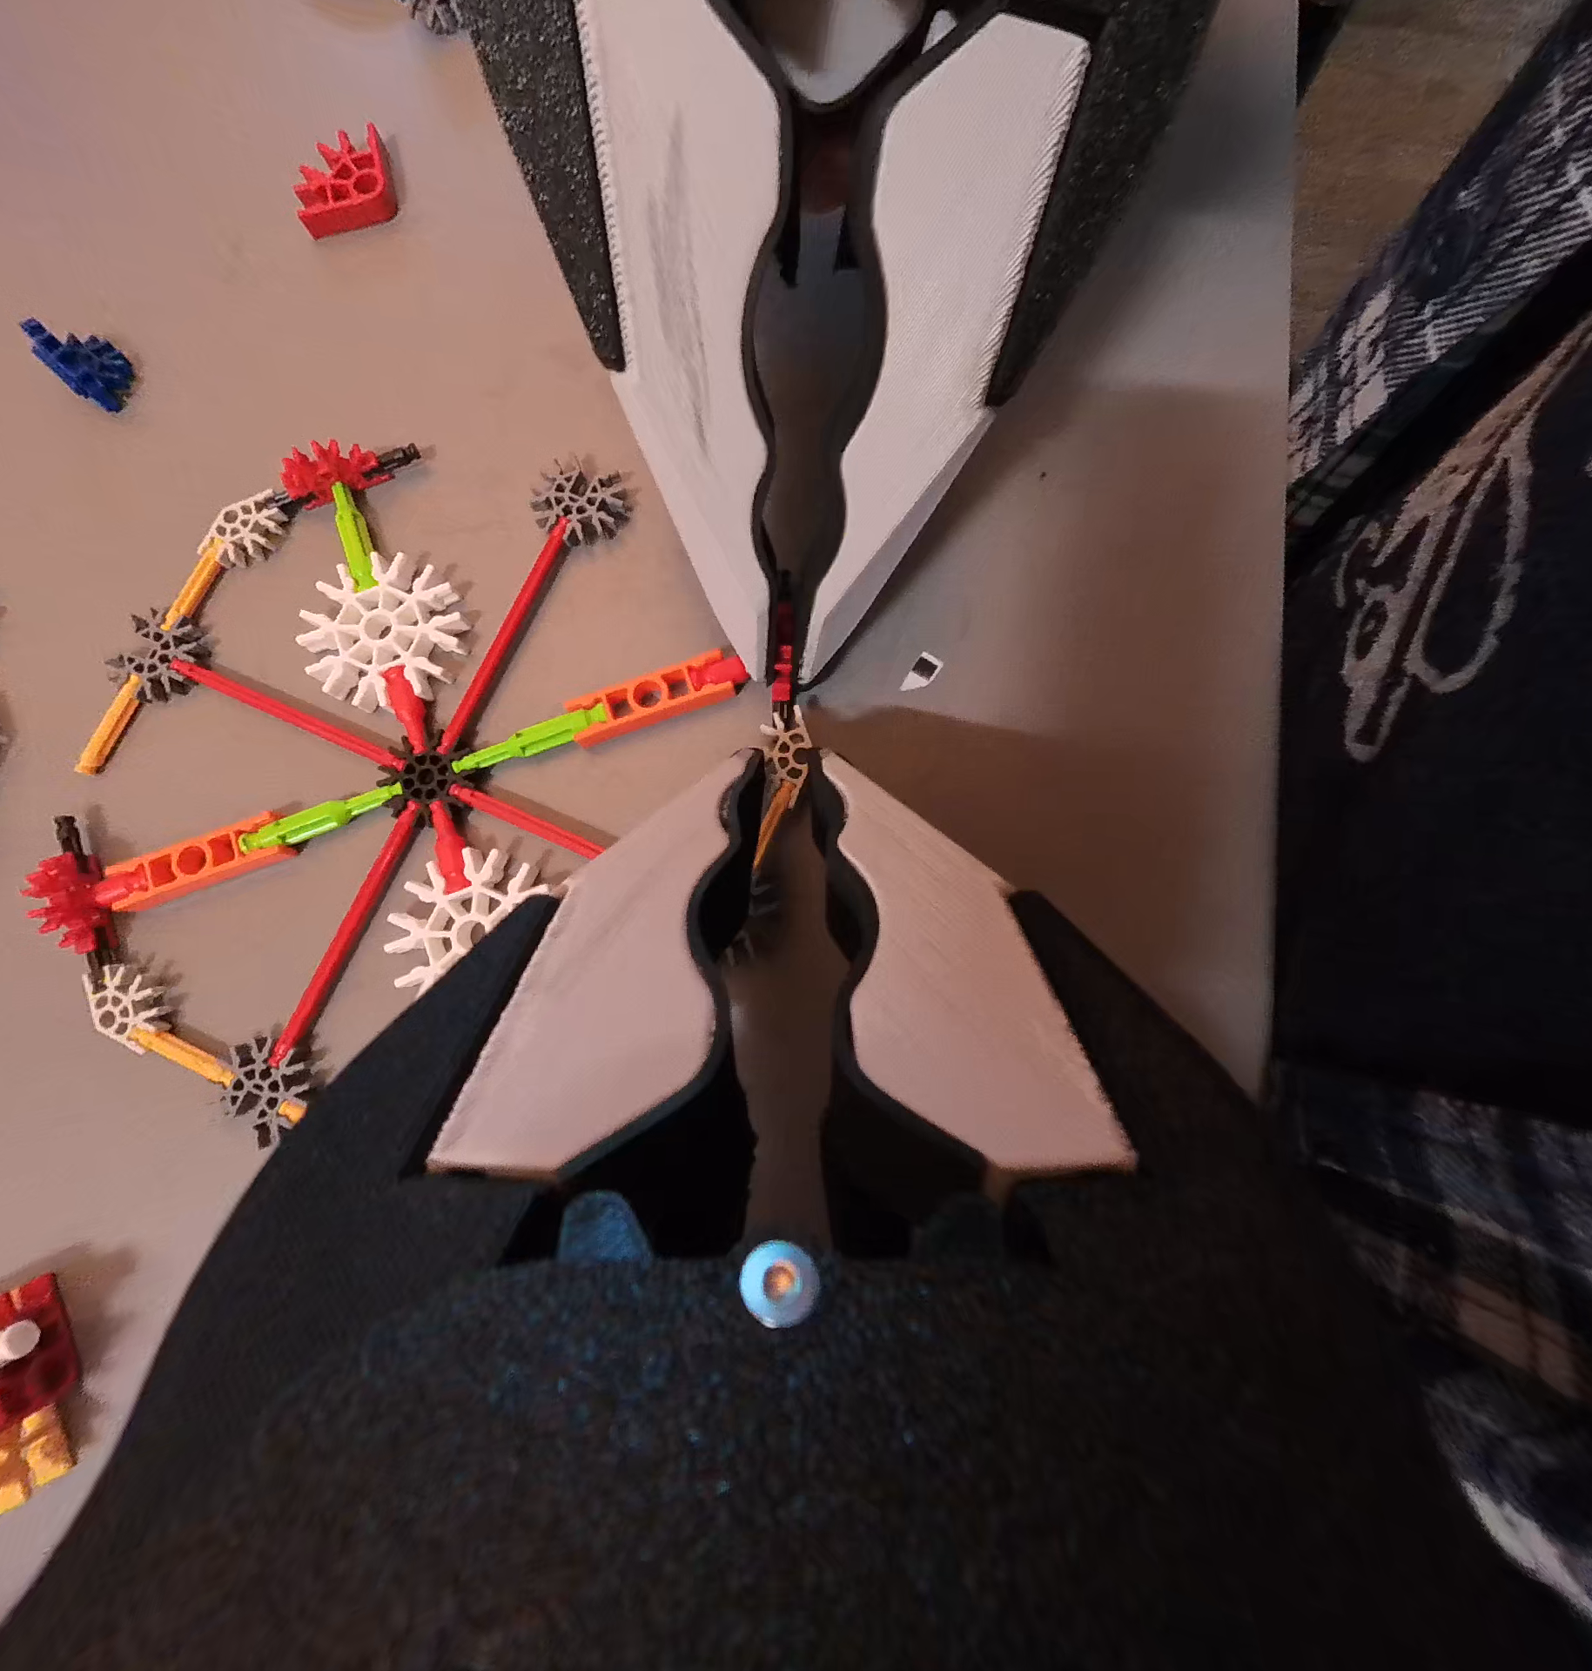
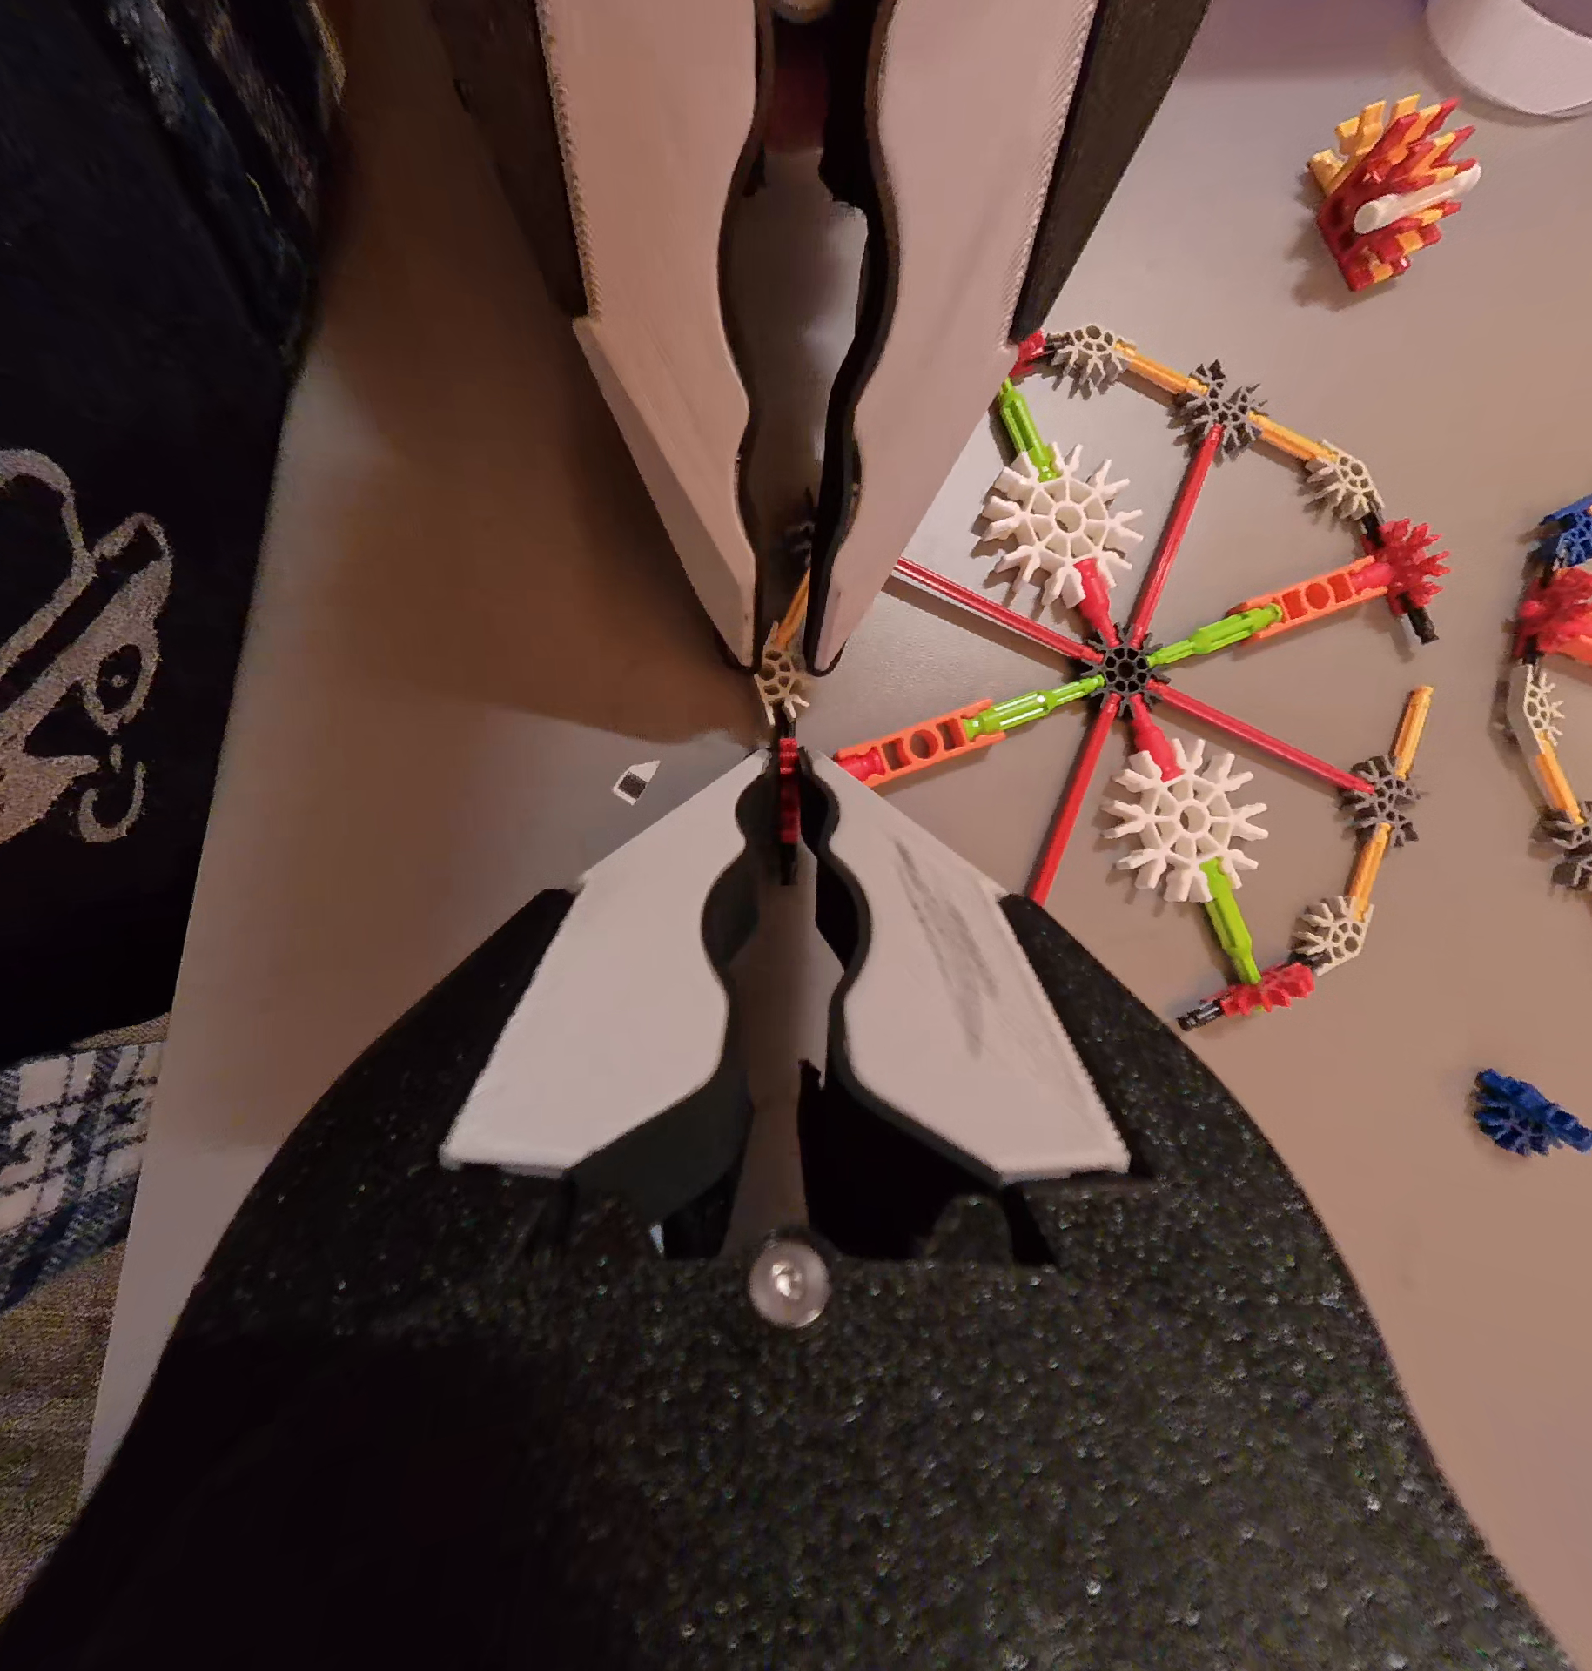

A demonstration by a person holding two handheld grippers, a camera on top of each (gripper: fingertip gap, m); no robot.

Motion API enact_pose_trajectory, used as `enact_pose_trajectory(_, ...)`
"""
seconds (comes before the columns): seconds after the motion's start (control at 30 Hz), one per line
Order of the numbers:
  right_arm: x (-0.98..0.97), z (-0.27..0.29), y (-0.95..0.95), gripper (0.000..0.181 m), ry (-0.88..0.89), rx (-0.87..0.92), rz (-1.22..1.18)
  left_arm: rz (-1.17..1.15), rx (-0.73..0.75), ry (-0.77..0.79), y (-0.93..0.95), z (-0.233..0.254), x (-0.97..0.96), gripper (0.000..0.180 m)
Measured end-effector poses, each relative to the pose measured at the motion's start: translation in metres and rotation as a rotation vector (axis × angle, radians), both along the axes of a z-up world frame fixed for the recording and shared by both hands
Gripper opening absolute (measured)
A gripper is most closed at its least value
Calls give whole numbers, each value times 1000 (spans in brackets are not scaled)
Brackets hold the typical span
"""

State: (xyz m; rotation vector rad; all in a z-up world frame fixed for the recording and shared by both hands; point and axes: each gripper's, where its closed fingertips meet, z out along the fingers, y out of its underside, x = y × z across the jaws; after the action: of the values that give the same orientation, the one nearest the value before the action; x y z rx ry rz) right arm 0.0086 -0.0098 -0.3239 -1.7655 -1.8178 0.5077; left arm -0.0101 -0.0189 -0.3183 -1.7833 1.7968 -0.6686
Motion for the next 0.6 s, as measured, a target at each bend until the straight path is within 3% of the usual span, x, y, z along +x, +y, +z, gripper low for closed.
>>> enact_pose_trajectory(0.43, 0, 1, -3, 2, -8, -39, 91, -17, 29, 3, 1, 8, 1, 4)
enact_pose_trajectory(0.6, 4, 5, 0, 19, 8, -39, 24, 40, 15, 23, 9, 5, -1, 16)
